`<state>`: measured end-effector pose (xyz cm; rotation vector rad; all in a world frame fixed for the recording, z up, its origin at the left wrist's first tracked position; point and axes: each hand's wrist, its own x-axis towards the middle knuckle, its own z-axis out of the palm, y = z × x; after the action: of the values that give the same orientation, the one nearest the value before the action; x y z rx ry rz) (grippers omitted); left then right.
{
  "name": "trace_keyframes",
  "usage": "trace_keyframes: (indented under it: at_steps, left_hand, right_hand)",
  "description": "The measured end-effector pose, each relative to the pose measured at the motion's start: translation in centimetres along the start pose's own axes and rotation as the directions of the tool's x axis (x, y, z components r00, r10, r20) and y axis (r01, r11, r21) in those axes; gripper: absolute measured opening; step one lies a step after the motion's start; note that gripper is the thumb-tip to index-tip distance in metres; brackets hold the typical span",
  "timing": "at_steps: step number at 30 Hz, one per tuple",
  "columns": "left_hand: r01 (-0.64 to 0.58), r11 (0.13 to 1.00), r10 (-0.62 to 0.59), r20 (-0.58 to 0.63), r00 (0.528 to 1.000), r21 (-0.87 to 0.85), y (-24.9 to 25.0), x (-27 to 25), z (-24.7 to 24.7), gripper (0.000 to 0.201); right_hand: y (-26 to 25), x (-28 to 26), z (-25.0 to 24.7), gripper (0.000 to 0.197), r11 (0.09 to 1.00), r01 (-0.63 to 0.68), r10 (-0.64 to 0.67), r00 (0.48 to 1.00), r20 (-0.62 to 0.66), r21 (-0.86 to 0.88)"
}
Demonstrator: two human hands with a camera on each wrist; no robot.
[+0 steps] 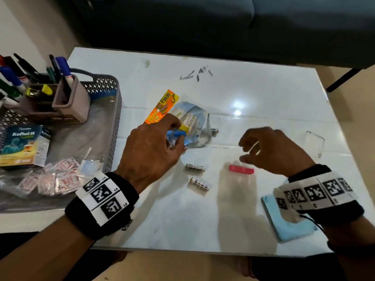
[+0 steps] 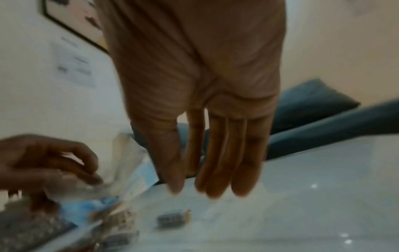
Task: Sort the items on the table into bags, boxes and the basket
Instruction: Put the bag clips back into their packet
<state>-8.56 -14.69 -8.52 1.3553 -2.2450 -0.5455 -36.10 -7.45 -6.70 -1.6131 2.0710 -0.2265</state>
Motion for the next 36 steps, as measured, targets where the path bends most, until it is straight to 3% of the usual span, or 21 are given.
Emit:
trace_keyframes:
  at_steps: [2, 3, 8, 10, 12, 14, 16, 20, 23, 30, 33, 36]
  left_hand:
    - [0.010, 0.999, -0.010, 0.012, 1.000, 0.034, 0.2, -0.1, -0.1, 0.035]
    - [0.020, 0.998, -0.021, 0.020, 1.000, 0.056, 0.4, -0.2, -0.2, 0.041]
    - [0.057, 0.984, -0.068, 0.058, 0.996, 0.171, 1.1, -0.3, -1.1, 0.060]
    - [0.074, 0.981, -0.089, 0.077, 0.993, 0.181, 1.1, -0.1, -1.2, 0.065]
    - [0.087, 0.978, -0.105, 0.087, 0.991, 0.188, 1.1, -0.1, -1.3, 0.066]
    - [0.087, 0.976, -0.108, 0.097, 0.989, 0.200, 1.4, -0.1, -1.5, 0.065]
    - [0.071, 0.973, -0.104, 0.139, 0.985, 0.221, 1.7, -0.2, -1.5, 0.066]
    - [0.017, 0.969, -0.062, 0.175, 0.983, 0.246, 1.9, -0.7, -0.7, 0.070]
    - [-0.016, 0.967, -0.031, 0.176, 0.984, 0.255, 2.1, -1.1, -0.1, 0.069]
    - [-0.069, 0.966, 0.016, 0.207, 0.978, 0.251, 2.6, -1.4, 0.0, 0.068]
    - [-0.081, 0.965, 0.019, 0.239, 0.971, 0.249, 2.9, -1.4, -0.1, 0.069]
    - [-0.097, 0.969, 0.052, 0.197, 0.979, 0.228, 2.7, -1.4, -0.2, 0.066]
  right_hand:
    - [0.8, -0.3, 0.5, 0.040, 0.976, -0.062, 0.104, 0.974, 0.200, -0.207]
    - [0.9, -0.3, 0.9, 0.041, 0.962, -0.075, 0.140, 0.961, 0.240, -0.263]
    - [0.1, 0.4, 2.2, 0.018, 0.961, -0.024, 0.072, 0.983, 0.166, -0.274]
    - [-0.4, 0.4, 1.6, 0.017, 0.994, 0.049, -0.038, 0.993, 0.115, -0.094]
    - [-1.5, -0.1, 0.4, 0.019, 0.971, 0.136, -0.138, 0.990, -0.004, 0.195]
    - [-3.2, -1.0, -0.7, 0.021, 0.834, 0.242, -0.203, 0.970, -0.134, 0.496]
    - [-4.8, -1.8, -0.8, 0.019, 0.704, 0.356, -0.254, 0.934, -0.251, 0.614]
    - [-6.3, -2.0, 1.9, 0.007, 0.768, 0.533, -0.393, 0.830, -0.396, 0.354]
    - [-6.5, -2.0, 4.0, 0.004, 0.795, 0.594, -0.516, 0.770, -0.376, 0.123]
    - [-7.0, -1.7, 6.2, 0.014, 0.864, 0.438, -0.503, 0.739, -0.449, -0.248]
    - [-6.7, -1.3, 6.6, 0.021, 0.848, 0.387, -0.526, 0.705, -0.477, -0.363]
    - [-5.9, -0.8, 7.1, 0.021, 0.828, 0.394, -0.554, 0.679, -0.481, -0.398]
